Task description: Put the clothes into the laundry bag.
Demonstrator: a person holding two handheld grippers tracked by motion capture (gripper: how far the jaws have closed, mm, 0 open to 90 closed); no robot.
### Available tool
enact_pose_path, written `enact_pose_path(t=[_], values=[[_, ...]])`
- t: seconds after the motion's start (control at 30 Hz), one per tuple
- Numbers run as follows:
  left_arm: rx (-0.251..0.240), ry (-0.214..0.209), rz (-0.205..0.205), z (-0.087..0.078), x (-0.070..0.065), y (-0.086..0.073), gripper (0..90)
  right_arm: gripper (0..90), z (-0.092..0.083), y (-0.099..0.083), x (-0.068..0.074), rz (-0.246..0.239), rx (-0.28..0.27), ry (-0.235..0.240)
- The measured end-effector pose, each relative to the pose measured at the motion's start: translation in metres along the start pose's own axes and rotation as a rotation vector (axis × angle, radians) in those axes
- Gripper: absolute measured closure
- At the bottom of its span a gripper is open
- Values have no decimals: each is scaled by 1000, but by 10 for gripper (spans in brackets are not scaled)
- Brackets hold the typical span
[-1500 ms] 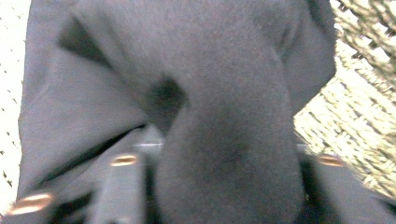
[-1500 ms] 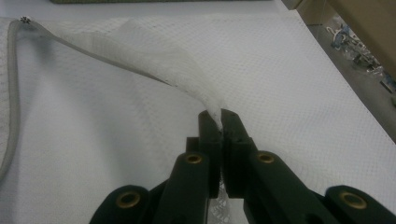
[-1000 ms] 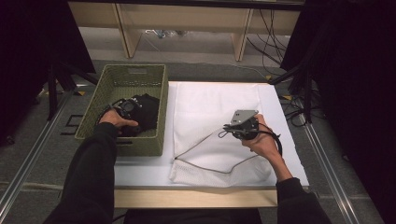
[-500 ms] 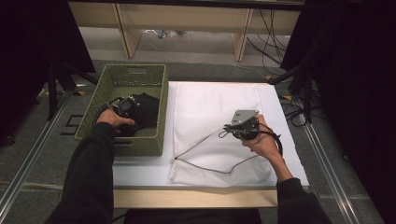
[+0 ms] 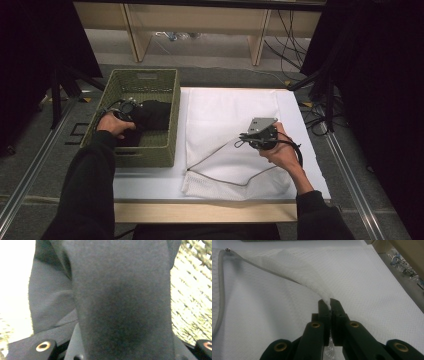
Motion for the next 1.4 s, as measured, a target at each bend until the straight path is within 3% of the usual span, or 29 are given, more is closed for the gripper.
enact_pose_path(t=[0.03,0.07,0.1,0.2,0.27,0.37,0.47,0.57,0.63,0.73,0.8,0.83,0.87,0.9,0.93,0.97,1.03,1.07,1.1,1.13,1.17,1.2,1.23,1.3,1.4], values=[[0,0,0,0,0,0,688,889,0,-1,1,16,5,10],[-52,-4,-43,-9,3,1,688,889,1,-1,0,16,5,9],[-52,-4,-43,-9,3,1,689,889,1,-1,0,4,3,11],[-124,-36,-85,-30,6,4,688,889,1,-1,0,11,4,9],[-147,-34,-99,-37,5,7,687,889,1,-1,0,20,6,6],[-193,-51,-108,-60,4,17,686,889,0,-1,0,14,13,0],[-223,-54,-117,-71,3,21,687,890,-1,0,-1,4,-3,3],[-239,-55,-105,-89,0,24,686,892,-1,0,-1,7,-6,2],[-271,-81,-134,-105,-4,25,686,892,-1,0,-1,27,-6,0],[-280,-95,-122,-116,-9,25,685,893,0,0,-2,30,-4,-3],[-293,-112,-95,-134,-22,27,685,895,0,1,-3,34,-12,-2],[-293,-112,-95,-134,-22,27,685,895,0,1,-3,34,-12,-2],[-315,-137,-77,-150,-34,29,684,895,0,2,-5,29,-20,-5],[-315,-137,-77,-150,-34,29,685,895,0,2,-5,29,-20,-5],[-353,-178,-71,-164,-47,33,685,895,-2,4,-9,19,-43,-4],[-353,-178,-71,-164,-47,33,684,895,-2,4,-9,19,-43,-4],[-373,-226,-44,-176,-63,34,684,895,-7,5,-11,42,-54,-12],[-383,-275,-26,-185,-81,34,684,895,-9,6,-12,45,-59,-10],[-384,-303,-13,-188,-90,33,683,895,-9,7,-15,24,-71,-14],[-384,-303,-13,-188,-90,33,683,895,-9,7,-15,24,-71,-14],[-381,-364,8,-193,-106,29,683,895,-12,6,-17,67,-78,-6],[-379,-384,16,-194,-113,26,682,895,-12,6,-18,66,-81,-8],[-379,-384,16,-194,-113,26,682,895,-12,6,-18,66,-81,-8],[-369,-402,58,-195,-132,17,681,895,-14,5,-22,81,-102,-1],[-368,-400,83,-192,-143,11,681,895,-15,4,-23,91,-105,-1]])
Point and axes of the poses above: each handheld gripper's, and its own axes: z roughly forward along the jaws, y roughly out of its top, x roughly to its left, the point moved 4 cm from there along z, roughly forward along the jaws, and after that the axes turned 7 degrees about x, right-handed, at the moved point
